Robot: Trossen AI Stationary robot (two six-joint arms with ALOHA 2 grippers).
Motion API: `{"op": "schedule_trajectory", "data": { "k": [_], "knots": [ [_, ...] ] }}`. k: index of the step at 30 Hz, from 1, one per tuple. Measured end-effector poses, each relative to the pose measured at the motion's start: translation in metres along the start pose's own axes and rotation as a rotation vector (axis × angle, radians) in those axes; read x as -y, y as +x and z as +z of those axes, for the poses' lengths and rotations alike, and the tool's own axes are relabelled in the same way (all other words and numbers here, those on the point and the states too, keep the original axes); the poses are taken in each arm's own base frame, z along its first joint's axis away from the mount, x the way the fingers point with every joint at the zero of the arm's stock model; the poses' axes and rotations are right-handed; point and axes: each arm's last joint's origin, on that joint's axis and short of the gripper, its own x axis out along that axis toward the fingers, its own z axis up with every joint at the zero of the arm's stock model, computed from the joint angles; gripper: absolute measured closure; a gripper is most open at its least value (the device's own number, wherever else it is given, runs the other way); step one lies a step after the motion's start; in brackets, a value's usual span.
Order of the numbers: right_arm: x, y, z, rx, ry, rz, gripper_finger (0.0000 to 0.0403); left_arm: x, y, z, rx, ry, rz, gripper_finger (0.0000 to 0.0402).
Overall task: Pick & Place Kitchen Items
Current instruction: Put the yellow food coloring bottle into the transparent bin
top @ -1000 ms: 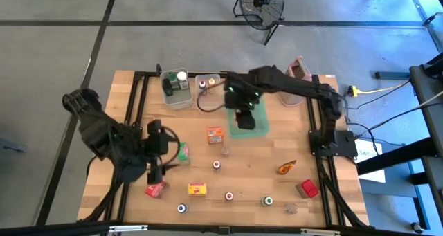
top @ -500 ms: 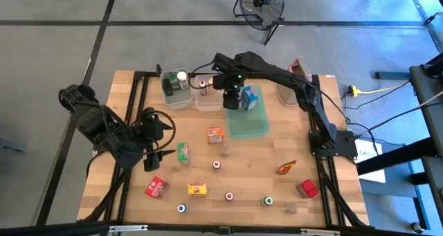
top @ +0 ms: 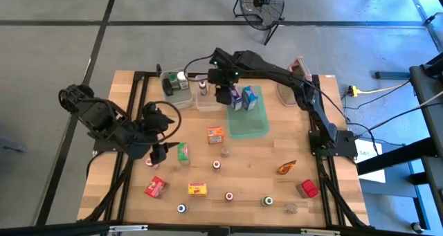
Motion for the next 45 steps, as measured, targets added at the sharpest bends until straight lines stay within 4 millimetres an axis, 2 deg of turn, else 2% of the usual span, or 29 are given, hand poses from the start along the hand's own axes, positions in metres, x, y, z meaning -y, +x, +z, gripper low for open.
{"op": "schedule_trajectory", "data": {
  "k": [5,10,13,18,22,26,30,38,42,45],
  "knots": [
    [0.001,0.0,0.0,0.003,0.024,-0.003,0.0258,0.001,0.001,0.002,0.009,-0.021,-0.008,0.0052],
    [-0.016,0.002,-0.002,-0.055,0.012,0.064,0.0258,0.004,0.003,0.002,0.01,-0.076,-0.007,0.0052],
    [-0.042,-0.002,0.003,-0.055,-0.036,0.131,0.0258,0.007,0.006,0.002,0.004,-0.08,-0.001,0.0052],
    [-0.092,-0.032,0.012,-0.026,-0.121,0.151,0.0258,0.02,0.014,-0.001,-0.015,-0.047,0.012,0.0052],
    [-0.13,-0.058,0.013,0.0,-0.135,0.18,0.0258,0.04,0.028,-0.007,-0.05,0.006,0.025,0.0052],
    [-0.167,-0.071,0.009,-0.024,-0.143,0.188,0.0258,0.066,0.046,-0.013,-0.069,0.057,0.027,0.0052],
    [-0.202,-0.075,0.002,-0.082,-0.14,0.194,0.0258,0.09,0.066,-0.021,-0.082,0.134,0.042,0.0052],
    [-0.274,-0.08,-0.006,-0.068,-0.188,0.216,0.0258,0.125,0.093,-0.023,-0.01,0.087,0.002,0.0052],
    [-0.3,-0.082,-0.009,-0.032,-0.215,0.209,0.0258,0.136,0.101,-0.021,0.042,0.057,-0.015,0.0052],
    [-0.311,-0.084,-0.012,-0.022,-0.233,0.182,0.0258,0.14,0.108,-0.015,0.078,0.061,-0.027,0.0052]
  ]
}}
